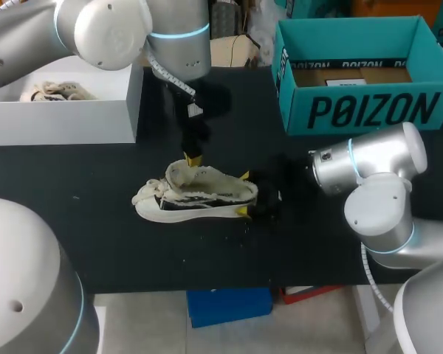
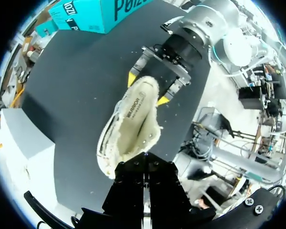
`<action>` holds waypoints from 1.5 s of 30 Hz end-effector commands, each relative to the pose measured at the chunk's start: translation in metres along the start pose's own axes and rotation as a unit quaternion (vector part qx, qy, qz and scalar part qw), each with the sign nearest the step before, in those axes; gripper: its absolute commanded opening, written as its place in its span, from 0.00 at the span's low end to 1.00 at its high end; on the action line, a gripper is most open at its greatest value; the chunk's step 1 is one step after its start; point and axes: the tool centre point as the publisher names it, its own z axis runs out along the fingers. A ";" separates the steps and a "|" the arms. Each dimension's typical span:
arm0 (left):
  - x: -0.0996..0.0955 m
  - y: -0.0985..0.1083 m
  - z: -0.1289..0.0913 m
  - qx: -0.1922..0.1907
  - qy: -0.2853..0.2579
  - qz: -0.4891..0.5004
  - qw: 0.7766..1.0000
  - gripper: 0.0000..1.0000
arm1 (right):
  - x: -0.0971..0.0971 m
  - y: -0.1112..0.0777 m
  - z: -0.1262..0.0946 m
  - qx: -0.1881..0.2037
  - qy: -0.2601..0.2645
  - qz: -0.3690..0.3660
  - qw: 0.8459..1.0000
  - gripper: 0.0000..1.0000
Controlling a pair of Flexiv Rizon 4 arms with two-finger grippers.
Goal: Take the shoe out of the shoebox, open the shoe tongue, remove and reinsert the insole, then place the shoe into the shoebox
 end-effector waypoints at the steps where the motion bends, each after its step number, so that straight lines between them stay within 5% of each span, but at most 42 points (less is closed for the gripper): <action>1: -0.007 0.000 0.002 -0.025 0.240 0.420 0.875 0.00 | 0.000 -0.003 0.001 0.001 0.000 0.000 1.000 0.00; 4: -0.007 0.000 0.002 -0.025 0.240 0.420 0.875 0.00 | 0.000 -0.003 0.001 0.001 0.000 0.000 1.000 0.00; 7: -0.007 0.000 -0.001 -0.070 0.182 0.392 0.899 0.00 | 0.000 -0.003 0.001 0.001 0.000 0.000 1.000 0.00; 15: 0.002 -0.005 -0.009 -0.140 0.044 0.369 0.918 0.00 | 0.000 -0.003 0.001 0.001 0.000 0.000 1.000 0.00; 28: 0.002 -0.005 -0.009 -0.140 0.044 0.369 0.918 0.00 | 0.000 -0.003 0.001 0.001 0.000 0.000 1.000 0.00; 38: -0.001 -0.008 -0.006 -0.097 -0.082 0.305 0.944 0.00 | 0.000 -0.003 0.001 0.001 0.000 0.000 1.000 0.00; 45: -0.004 -0.010 0.001 -0.080 -0.094 0.322 0.939 0.00 | 0.000 -0.003 0.001 0.001 0.000 0.000 1.000 0.00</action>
